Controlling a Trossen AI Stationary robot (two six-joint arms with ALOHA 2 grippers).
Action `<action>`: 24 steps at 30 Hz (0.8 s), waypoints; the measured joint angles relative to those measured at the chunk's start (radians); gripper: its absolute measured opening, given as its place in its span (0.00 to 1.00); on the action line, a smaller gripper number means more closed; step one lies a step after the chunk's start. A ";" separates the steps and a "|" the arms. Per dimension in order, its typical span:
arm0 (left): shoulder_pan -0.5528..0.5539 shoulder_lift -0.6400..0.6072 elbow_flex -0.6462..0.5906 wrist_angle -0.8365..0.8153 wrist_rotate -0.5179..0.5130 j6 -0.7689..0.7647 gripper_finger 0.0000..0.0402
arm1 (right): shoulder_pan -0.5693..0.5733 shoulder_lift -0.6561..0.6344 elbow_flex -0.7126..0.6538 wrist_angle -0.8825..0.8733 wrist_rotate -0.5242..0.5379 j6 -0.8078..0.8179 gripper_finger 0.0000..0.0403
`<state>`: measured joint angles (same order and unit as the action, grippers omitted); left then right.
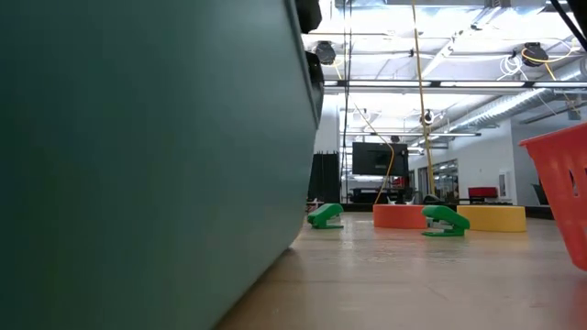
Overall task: Pick and place Stapler, Stapler remover, tape
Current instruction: Put the black stapler into the green bin
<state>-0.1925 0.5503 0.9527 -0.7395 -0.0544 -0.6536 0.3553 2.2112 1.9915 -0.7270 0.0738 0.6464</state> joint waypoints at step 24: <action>0.000 0.000 0.000 0.000 -0.001 0.002 0.06 | -0.012 0.000 0.000 0.055 -0.066 -0.108 0.33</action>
<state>-0.1925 0.5503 0.9527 -0.7395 -0.0555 -0.6518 0.3435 2.2112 1.9915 -0.6716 0.0075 0.5383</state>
